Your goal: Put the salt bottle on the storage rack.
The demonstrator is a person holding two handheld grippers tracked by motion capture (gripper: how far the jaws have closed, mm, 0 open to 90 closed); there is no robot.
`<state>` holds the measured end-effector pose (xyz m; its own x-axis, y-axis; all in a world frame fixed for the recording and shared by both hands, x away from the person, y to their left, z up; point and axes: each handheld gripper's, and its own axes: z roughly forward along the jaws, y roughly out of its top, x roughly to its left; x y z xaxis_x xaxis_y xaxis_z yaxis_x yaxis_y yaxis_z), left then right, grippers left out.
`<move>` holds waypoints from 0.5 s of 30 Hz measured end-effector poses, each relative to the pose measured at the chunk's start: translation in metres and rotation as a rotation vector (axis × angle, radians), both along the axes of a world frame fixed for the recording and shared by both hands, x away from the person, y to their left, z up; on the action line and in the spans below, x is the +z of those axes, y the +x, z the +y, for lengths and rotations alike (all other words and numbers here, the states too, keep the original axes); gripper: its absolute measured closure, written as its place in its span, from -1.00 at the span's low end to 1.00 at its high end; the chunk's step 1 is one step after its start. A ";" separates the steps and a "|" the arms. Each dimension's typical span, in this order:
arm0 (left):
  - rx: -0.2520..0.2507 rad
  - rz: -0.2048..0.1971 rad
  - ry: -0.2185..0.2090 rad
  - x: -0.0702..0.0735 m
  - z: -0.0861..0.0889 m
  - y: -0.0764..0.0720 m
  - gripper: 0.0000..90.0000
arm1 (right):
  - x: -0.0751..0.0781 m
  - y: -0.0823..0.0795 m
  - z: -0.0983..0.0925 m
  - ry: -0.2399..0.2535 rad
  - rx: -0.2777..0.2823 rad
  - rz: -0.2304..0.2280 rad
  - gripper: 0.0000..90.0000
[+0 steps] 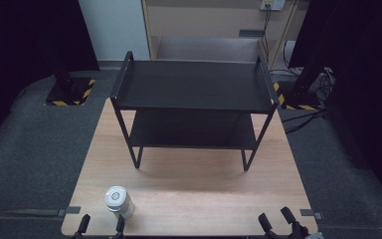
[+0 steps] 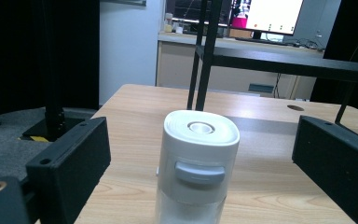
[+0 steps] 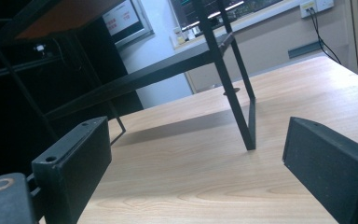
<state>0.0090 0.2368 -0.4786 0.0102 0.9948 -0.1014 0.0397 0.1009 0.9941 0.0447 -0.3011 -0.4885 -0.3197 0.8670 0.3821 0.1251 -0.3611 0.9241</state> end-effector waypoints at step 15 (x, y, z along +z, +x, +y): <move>-0.006 0.015 0.009 -0.010 -0.005 0.010 -0.93 | -0.006 -0.010 -0.007 0.021 -0.005 0.016 -0.83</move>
<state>0.0190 0.2321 -0.4882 0.0151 0.9956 -0.0924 0.0550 0.0915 0.9943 0.0346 -0.3081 -0.4948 -0.3089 0.8602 0.4057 0.1381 -0.3814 0.9140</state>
